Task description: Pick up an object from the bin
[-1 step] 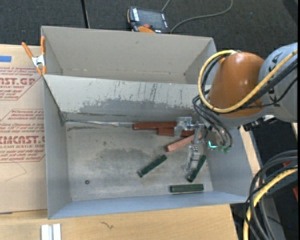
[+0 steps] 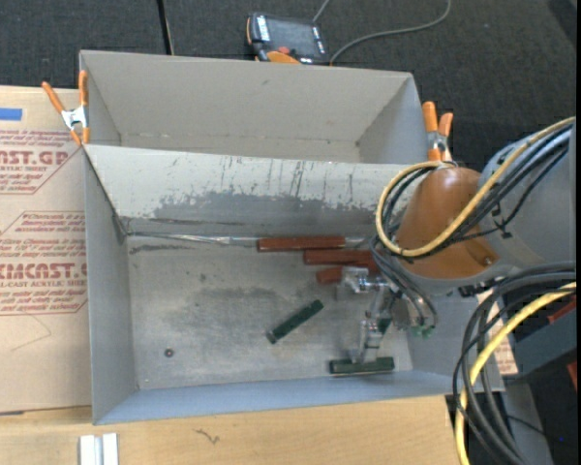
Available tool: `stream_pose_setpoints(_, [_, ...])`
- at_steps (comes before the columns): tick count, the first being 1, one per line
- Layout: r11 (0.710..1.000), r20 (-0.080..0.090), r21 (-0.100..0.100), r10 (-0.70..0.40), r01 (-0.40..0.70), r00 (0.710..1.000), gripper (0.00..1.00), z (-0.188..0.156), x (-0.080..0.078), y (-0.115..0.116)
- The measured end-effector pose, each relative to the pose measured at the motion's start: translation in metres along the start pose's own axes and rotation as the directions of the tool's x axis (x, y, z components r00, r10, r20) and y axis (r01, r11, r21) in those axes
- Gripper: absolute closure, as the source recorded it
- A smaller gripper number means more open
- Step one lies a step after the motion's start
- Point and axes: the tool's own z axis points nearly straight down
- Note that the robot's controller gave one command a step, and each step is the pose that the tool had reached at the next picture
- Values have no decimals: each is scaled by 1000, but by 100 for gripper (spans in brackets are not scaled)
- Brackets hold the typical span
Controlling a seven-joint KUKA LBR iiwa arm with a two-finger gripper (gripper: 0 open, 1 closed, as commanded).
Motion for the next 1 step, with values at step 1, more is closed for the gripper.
stream_pose_setpoints(1, [998, 8, -3, 60, -60, 998, 0, -4, 9, 76])
